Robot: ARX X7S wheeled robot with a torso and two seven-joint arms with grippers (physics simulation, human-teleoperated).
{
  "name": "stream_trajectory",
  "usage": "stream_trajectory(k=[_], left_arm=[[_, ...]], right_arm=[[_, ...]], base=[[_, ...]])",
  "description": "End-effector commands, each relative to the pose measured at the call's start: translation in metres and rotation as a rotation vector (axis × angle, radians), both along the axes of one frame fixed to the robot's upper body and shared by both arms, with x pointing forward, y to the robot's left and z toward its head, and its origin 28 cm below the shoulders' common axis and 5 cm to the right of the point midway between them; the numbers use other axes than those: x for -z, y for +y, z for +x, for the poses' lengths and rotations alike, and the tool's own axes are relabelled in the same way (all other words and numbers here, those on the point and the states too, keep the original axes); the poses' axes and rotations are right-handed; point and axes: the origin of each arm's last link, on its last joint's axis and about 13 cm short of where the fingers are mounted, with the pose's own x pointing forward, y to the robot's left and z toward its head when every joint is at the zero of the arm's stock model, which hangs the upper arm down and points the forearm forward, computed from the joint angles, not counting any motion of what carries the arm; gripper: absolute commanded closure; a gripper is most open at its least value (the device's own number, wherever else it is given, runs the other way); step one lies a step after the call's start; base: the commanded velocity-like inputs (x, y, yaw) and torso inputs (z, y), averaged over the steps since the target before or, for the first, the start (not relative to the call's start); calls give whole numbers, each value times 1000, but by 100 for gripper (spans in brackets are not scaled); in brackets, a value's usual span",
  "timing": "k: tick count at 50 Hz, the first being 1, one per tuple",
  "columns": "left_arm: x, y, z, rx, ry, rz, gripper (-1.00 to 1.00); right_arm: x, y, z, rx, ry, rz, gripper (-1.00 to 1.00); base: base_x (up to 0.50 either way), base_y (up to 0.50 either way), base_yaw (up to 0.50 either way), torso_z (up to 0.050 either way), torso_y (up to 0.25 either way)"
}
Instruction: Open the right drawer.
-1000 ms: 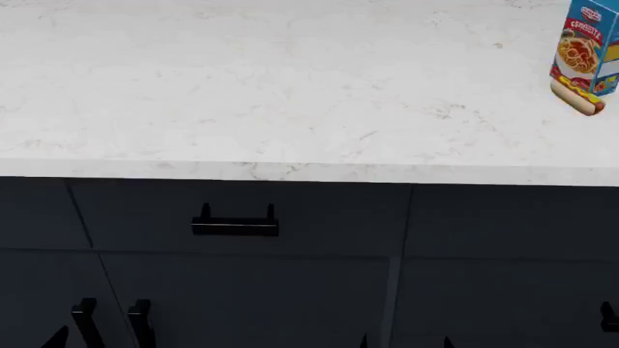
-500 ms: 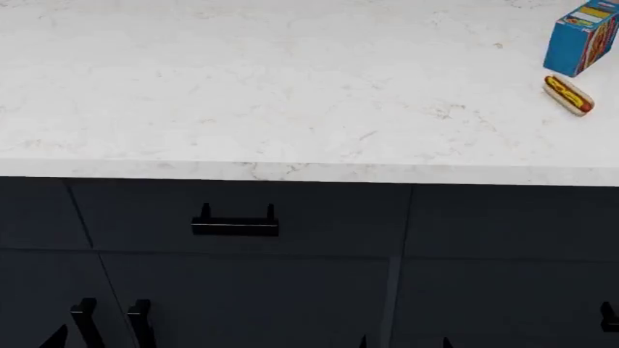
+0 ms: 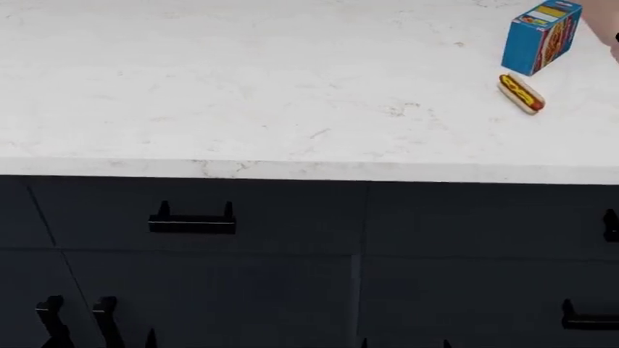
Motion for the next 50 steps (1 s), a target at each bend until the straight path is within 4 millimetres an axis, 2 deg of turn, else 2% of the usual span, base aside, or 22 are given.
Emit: stream_trajectory(k=[1, 24, 39, 50], left_arm=[[2, 0, 0, -3, -1, -3, -100], [0, 0, -1, 4, -3, -3, -100], [-4, -1, -1, 5, -3, -2, -100], [-3, -1, -2, 5, -3, 0, -100]], right_arm=[[0, 0, 0, 4, 6, 2, -100], [1, -1, 1, 15, 8, -6, -100], [-7, 0, -3, 13, 12, -8, -100], [-4, 0, -2, 9, 14, -5, -100]], base=[[-20, -277, 0, 0, 0], [-22, -205, 0, 0, 0], [-22, -201, 0, 0, 0], [-23, -201, 0, 0, 0]])
